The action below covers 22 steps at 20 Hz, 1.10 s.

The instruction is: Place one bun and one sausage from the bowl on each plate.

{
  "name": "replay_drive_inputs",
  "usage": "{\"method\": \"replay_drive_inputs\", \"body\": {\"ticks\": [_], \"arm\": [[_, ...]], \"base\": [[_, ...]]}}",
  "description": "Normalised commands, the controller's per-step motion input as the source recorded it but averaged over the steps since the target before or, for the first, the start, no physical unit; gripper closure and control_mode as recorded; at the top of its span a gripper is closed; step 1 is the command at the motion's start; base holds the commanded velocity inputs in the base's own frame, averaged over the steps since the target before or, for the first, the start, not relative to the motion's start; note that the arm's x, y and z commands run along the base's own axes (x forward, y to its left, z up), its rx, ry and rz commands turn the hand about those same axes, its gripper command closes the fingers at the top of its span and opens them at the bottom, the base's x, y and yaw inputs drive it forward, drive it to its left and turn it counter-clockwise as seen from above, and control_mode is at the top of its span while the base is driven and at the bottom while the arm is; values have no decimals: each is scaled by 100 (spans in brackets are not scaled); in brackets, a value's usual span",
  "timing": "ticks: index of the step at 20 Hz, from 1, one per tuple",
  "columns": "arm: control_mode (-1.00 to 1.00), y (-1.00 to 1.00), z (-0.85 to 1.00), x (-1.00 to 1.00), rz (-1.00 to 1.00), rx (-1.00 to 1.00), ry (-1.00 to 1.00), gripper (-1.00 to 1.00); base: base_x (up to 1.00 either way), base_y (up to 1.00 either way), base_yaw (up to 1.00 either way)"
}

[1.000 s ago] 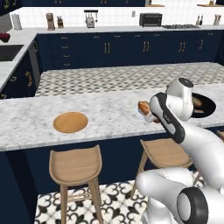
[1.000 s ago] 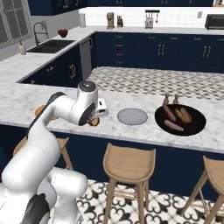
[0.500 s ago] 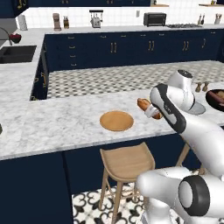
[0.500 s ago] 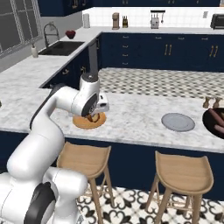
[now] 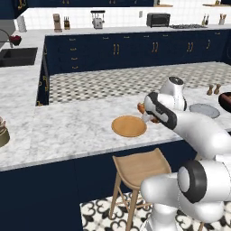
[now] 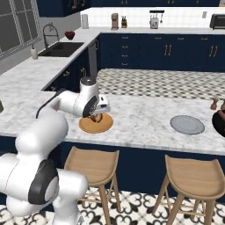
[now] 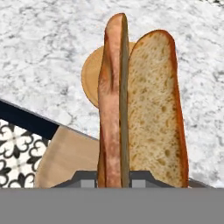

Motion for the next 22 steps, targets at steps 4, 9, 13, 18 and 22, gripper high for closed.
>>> {"method": "replay_drive_inputs", "body": {"ticks": [4, 9, 13, 18, 22], "arm": [[-100, 52, -37, 100, -11, -3, 9, 100], [-100, 39, -37, 86, -7, -7, 13, 100], [-100, 0, -66, 56, -4, -12, 10, 100], [-100, 0, -67, 46, -3, -9, 4, 100], [-100, 0, -37, 54, -2, -4, 1, -100]], "base": [[0, 0, 0], [0, 0, 0], [0, 0, 0], [0, 0, 0], [0, 0, 0]]}}
